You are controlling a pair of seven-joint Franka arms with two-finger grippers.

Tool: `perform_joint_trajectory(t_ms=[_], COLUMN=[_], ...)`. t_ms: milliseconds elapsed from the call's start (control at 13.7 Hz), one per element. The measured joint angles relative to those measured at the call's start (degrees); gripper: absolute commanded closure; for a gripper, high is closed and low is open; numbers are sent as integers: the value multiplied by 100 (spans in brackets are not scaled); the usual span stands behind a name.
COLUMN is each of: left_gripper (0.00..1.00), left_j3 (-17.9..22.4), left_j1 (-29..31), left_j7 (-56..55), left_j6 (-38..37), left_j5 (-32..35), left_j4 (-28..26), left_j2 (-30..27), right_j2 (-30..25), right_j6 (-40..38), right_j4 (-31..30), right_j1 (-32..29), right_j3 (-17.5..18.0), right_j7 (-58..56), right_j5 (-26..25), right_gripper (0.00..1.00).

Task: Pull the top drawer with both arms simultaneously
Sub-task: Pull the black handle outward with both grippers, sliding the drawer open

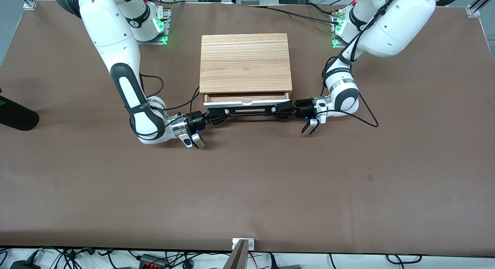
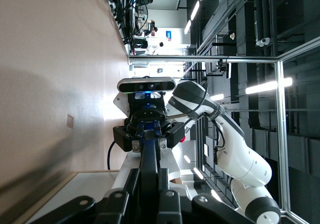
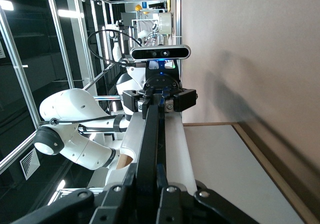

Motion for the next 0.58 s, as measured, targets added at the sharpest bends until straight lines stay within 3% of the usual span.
perform_joint_trajectory(t_ms=[584], left_gripper=[81], left_j3=[47], left_j1=[15], left_j7=[-146], left_j6=[144], left_j5=[47], left_j4=[430], left_j2=[209], right_j2=[423], right_j6=[-36], right_j4=[715], right_j1=[-74], right_j3=[-1], right_j7=[117], right_j5=[2], right_gripper=[100])
